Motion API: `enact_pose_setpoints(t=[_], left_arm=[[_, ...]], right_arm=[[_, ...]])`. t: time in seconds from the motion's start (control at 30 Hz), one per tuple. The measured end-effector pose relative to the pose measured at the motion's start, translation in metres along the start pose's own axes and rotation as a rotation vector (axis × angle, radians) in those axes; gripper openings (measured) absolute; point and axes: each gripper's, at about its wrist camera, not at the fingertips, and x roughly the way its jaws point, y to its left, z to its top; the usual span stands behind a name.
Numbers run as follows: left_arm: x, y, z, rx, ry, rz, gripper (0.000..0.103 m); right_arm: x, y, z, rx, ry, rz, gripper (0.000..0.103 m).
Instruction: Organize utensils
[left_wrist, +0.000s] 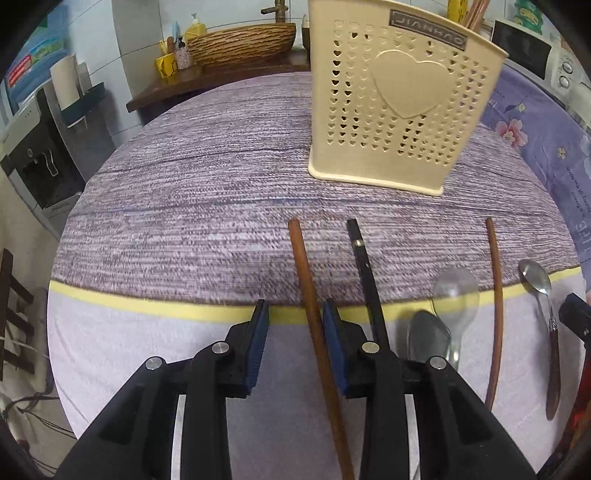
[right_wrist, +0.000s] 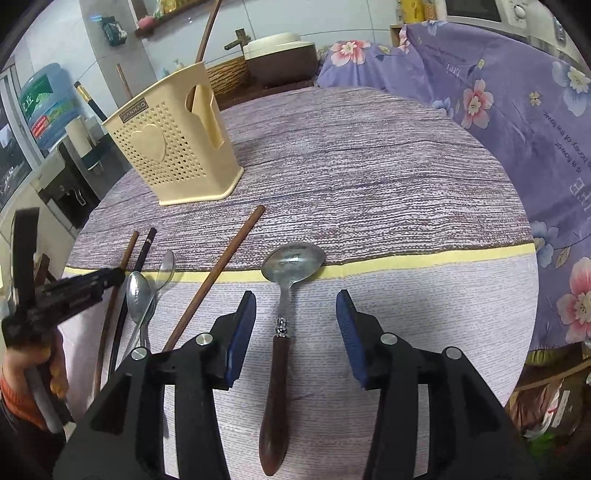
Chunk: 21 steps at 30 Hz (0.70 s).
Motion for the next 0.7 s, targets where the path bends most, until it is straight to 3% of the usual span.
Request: enact_pose_setpoints(t=[0.4, 0.7], left_arm=[[0.011, 0.001, 0.021, -0.009, 0.024, 0.006, 0.029], [0.015, 0.001, 0.028, -0.01, 0.038, 0.007, 0.027]], right_arm=[[0.029, 0.017, 0.008, -0.088, 0.13, -0.068, 0.051], [0.06, 0.031, 0.037, -0.139, 0.173, -0.129, 0.048]])
